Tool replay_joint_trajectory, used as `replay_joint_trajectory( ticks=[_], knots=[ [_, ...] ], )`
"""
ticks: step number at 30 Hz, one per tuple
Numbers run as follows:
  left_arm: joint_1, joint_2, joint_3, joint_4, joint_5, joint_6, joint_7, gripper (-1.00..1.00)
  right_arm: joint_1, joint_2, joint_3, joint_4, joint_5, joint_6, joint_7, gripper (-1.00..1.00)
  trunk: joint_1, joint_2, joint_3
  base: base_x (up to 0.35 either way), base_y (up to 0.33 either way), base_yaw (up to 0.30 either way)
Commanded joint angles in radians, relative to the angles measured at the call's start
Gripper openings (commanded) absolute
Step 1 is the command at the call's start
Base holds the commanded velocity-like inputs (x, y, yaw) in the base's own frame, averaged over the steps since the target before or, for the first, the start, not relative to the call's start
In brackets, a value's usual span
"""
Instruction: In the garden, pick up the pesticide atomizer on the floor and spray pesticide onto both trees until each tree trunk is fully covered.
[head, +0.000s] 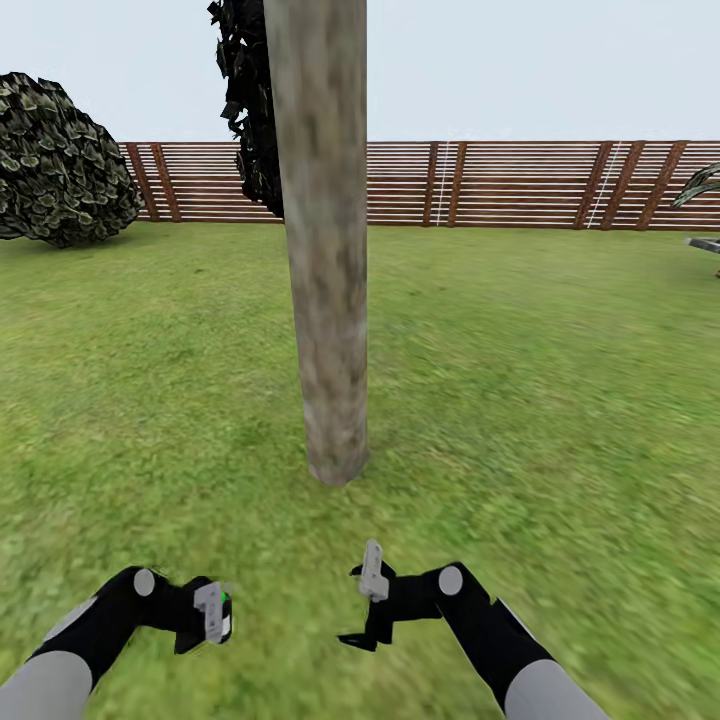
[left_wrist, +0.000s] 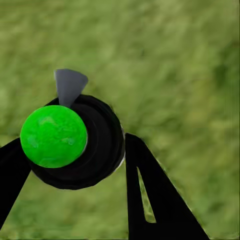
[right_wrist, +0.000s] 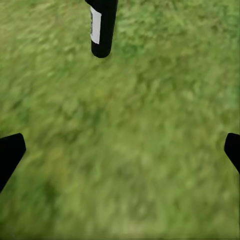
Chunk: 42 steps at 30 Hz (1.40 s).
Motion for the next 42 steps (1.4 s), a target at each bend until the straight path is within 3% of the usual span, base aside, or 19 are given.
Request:
replay_joint_trajectory(
  ticks=[1,5,7,8,9,11,12,15,16,18,21,26,28,31,34,42],
  knots=[
    [0.004,0.015,0.004,-0.001,-0.009,-0.011,0.006,-1.0,0.0,-0.002,-0.001,0.002,0.011,-0.01,-0.001,1.0,0.0,0.0,-0.001,0.0,0.0,0.0],
    [0.015,0.041,0.03,-0.001,-0.002,-0.004,0.07,-1.0,0.0,-0.031,-0.002,0.043,0.011,-0.012,-0.067,1.0,0.0,0.0,-0.001,0.0,0.0,0.0],
    [0.017,0.038,0.094,0.001,0.013,0.001,0.181,-1.0,0.002,-0.079,-0.018,0.095,0.005,-0.013,-0.197,1.0,0.0,0.0,-0.001,0.0,0.0,0.0],
    [0.017,0.029,0.159,0.014,0.026,0.013,0.265,-1.0,0.002,-0.104,-0.045,0.154,0.002,-0.013,-0.309,1.0,0.0,0.0,-0.001,0.0,0.0,0.0],
    [0.017,0.016,0.234,0.042,0.041,0.04,0.347,-1.0,0.003,-0.117,-0.089,0.239,0.0,-0.014,-0.432,1.0,0.0,0.0,-0.001,0.0,0.0,0.0],
    [0.017,0.0,0.334,0.088,0.059,0.091,0.442,-1.0,0.003,-0.125,-0.167,0.357,-0.002,-0.02,-0.604,1.0,0.0,0.0,-0.001,0.0,0.0,0.0],
    [0.018,-0.009,0.4,0.12,0.075,0.124,0.501,-1.0,0.003,-0.127,-0.233,0.421,-0.003,-0.031,-0.727,1.0,0.0,0.0,-0.001,0.0,0.0,0.0],
    [0.017,-0.038,0.487,0.152,0.125,0.176,0.602,-1.0,0.004,-0.129,-0.371,0.483,-0.004,-0.073,-0.936,1.0,0.0,0.0,-0.001,0.0,0.0,0.0],
    [0.016,-0.063,0.508,0.158,0.162,0.219,0.652,-1.0,0.005,-0.13,-0.44,0.498,-0.004,-0.093,-1.02,1.0,0.0,0.0,-0.001,0.0,0.0,0.0],
    [0.016,-0.106,0.521,0.161,0.223,0.335,0.723,-1.0,0.006,-0.131,-0.545,0.512,-0.003,-0.11,-1.13,1.0,0.0,0.0,-0.001,0.0,0.0,0.0],
    [0.007,-0.159,0.52,0.162,0.271,0.5,0.76,-1.0,0.007,-0.132,-0.628,0.517,-0.003,-0.118,-1.186,1.0,0.0,0.0,-0.001,0.0,0.0,0.0],
    [-0.037,-0.252,0.51,0.15,0.279,0.634,0.76,-1.0,0.008,-0.133,-0.652,0.519,-0.003,-0.16,-1.2,1.0,0.0,0.0,-0.001,0.0,0.0,0.0],
    [-0.063,-0.276,0.492,0.148,0.278,0.673,0.76,-1.0,0.01,-0.131,-0.653,0.52,-0.003,-0.175,-1.2,1.0,0.0,0.0,-0.001,0.045,0.0,0.0],
    [-0.105,-0.294,0.458,0.145,0.281,0.704,0.76,-1.0,0.012,-0.13,-0.654,0.525,-0.002,-0.183,-1.201,1.0,0.0,0.0,-0.001,0.222,0.0,0.0],
    [-0.151,-0.298,0.453,0.144,0.286,0.714,0.759,-1.0,0.016,-0.133,-0.656,0.529,-0.002,-0.187,-1.204,1.0,0.0,0.0,-0.001,0.314,-0.025,0.0],
    [-0.157,-0.297,0.453,0.143,0.286,0.712,0.761,-1.0,0.061,-0.134,-0.662,0.529,-0.003,-0.19,-1.207,1.0,0.0,0.0,-0.001,0.223,-0.186,0.0]
  ],
)
